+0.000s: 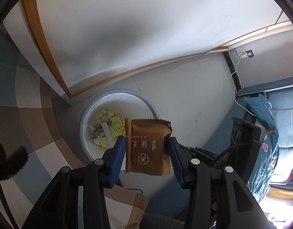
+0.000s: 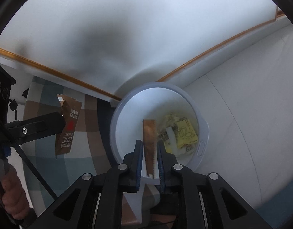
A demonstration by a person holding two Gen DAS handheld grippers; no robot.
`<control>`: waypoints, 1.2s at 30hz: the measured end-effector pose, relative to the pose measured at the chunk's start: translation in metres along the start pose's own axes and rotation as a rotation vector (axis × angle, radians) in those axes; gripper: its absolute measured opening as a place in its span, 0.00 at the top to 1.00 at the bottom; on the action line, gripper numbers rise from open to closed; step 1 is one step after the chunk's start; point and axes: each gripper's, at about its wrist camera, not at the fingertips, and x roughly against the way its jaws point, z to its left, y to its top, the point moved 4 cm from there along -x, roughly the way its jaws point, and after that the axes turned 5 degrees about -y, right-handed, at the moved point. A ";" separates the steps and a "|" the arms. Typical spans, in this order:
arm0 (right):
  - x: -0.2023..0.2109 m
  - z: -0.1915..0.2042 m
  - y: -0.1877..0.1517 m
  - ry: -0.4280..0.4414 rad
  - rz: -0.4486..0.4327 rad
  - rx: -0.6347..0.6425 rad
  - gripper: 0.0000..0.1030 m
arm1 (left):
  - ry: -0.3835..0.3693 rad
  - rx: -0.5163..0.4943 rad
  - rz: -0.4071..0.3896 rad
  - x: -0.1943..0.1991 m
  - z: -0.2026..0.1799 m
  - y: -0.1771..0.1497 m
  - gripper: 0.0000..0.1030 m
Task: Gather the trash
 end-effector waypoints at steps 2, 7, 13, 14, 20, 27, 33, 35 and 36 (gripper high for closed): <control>-0.002 -0.003 -0.001 0.001 0.003 -0.015 0.83 | 0.002 0.006 0.007 -0.003 0.002 0.001 0.61; 0.005 -0.009 -0.006 -0.001 -0.014 -0.029 0.75 | 0.010 0.011 0.023 -0.008 0.002 0.001 0.61; 0.020 -0.027 -0.008 -0.008 -0.048 -0.083 0.61 | 0.038 0.031 0.048 -0.015 0.004 0.001 0.53; 0.021 -0.030 -0.009 -0.006 -0.049 -0.086 0.61 | 0.043 0.037 0.051 -0.016 0.004 0.000 0.48; 0.036 -0.035 -0.012 -0.011 -0.075 -0.099 0.60 | 0.088 0.060 0.036 -0.010 0.007 -0.003 0.33; 0.054 -0.034 -0.013 -0.002 -0.116 -0.115 0.52 | 0.112 0.045 -0.020 0.008 0.001 -0.011 0.29; 0.064 -0.026 -0.016 0.006 -0.127 -0.094 0.44 | 0.254 -0.014 -0.153 0.039 -0.003 -0.018 0.19; 0.069 -0.023 -0.017 0.007 -0.136 -0.090 0.40 | 0.271 0.004 -0.172 0.046 0.000 -0.021 0.19; 0.071 -0.022 -0.017 0.009 -0.141 -0.087 0.39 | 0.274 0.008 -0.179 0.049 0.000 -0.024 0.19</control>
